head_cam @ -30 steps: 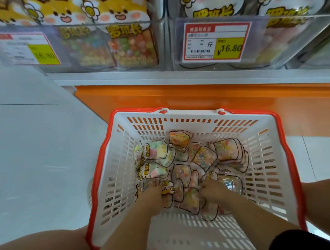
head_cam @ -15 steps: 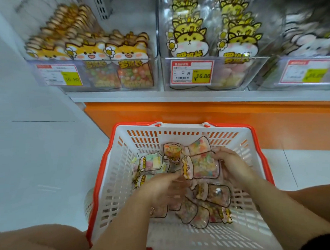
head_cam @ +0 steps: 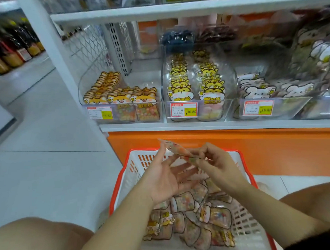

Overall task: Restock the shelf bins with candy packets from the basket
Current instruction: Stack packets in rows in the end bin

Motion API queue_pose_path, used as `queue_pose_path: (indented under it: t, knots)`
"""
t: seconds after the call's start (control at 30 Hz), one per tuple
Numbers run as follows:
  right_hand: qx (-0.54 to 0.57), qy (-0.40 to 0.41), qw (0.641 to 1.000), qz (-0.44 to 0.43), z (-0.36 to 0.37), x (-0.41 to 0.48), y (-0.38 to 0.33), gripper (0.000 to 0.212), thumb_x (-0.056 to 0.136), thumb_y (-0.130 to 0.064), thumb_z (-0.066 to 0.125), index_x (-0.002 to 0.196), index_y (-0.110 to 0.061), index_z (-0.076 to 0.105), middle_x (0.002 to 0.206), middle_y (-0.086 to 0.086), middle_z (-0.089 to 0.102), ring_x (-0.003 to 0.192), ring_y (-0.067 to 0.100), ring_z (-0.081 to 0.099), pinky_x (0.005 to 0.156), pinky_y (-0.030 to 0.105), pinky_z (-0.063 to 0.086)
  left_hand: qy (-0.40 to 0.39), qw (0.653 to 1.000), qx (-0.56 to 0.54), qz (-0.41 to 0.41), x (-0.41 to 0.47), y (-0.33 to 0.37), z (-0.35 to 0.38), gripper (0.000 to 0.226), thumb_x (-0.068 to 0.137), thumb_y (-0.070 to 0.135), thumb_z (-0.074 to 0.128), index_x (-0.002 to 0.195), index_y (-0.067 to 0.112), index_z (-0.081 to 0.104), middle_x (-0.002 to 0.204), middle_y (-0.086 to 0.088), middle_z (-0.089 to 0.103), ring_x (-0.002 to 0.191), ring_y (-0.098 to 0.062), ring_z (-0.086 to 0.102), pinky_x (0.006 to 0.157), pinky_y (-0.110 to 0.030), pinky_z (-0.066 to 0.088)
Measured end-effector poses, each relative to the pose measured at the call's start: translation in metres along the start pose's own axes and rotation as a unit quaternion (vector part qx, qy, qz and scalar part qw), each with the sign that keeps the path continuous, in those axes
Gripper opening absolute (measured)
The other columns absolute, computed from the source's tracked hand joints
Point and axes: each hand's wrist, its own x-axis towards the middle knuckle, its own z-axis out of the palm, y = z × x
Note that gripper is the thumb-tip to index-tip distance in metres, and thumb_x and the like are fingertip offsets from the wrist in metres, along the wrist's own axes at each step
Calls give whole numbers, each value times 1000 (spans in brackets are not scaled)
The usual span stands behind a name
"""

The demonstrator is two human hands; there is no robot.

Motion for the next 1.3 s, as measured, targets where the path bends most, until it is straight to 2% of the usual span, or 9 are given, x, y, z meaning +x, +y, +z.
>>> queue_pose_path:
  t: [0.1,0.2,0.33,0.47,0.6,0.73,0.9,1.03,1.3]
  knots:
    - [-156,-36,981,-106,-1,-2,-18,21,81,-10,61,80,-26,48,115,-11,71,105,-3,62,80,19,49,-18,999,-13,40,-17,11,10,85,87,77,43,127,6,65,117,-21,67,97,-36,69,84,-50,56]
    - [-263,-104,941,-187,-6,2,-37,24,78,-28,60,95,-42,52,124,-14,65,129,-1,48,103,24,43,-28,998,1,61,-33,24,16,62,95,53,48,123,2,68,121,-24,67,101,-38,69,85,-49,55]
    - [-261,-125,933,-216,-19,12,-49,33,83,-28,70,115,-24,63,123,-11,64,125,7,53,103,26,42,4,992,90,88,-36,36,13,50,87,19,60,133,-2,57,122,-26,66,94,-34,72,77,-43,62]
    - [-118,-10,993,23,-26,24,-50,60,79,-61,68,132,-36,53,129,-18,58,117,3,58,98,30,49,16,980,168,106,-37,41,2,47,85,9,67,131,5,59,122,-20,68,105,-32,70,94,-49,55]
    - [171,-69,955,232,-16,23,-42,56,85,-45,70,133,-21,56,124,8,68,113,27,66,93,45,54,35,962,246,108,-28,24,0,40,87,3,67,127,6,62,123,-21,68,117,-35,64,107,-59,43]
    - [251,-42,940,229,11,7,-37,25,91,-5,65,115,-2,61,103,20,74,96,32,73,82,42,60,45,923,355,140,-19,3,9,53,92,2,67,137,26,49,122,-4,71,116,-24,66,106,-51,47]
    - [224,5,959,174,7,17,-28,22,90,5,63,108,-6,66,104,20,74,98,33,72,84,42,59,52,915,368,158,-17,3,16,60,94,13,67,136,45,40,119,12,71,114,-13,67,101,-44,53]
    - [159,9,979,127,1,25,-29,28,90,-3,68,115,-14,64,108,13,74,103,31,71,91,49,56,61,914,378,131,-17,1,16,51,87,45,70,133,42,48,125,9,68,113,-15,68,97,-49,55]
    - [157,-102,958,216,-15,33,-8,60,89,-56,63,129,-12,56,121,15,66,106,25,65,100,50,49,134,840,483,207,-28,13,6,26,97,26,63,118,39,57,108,23,71,100,3,66,82,-18,50]
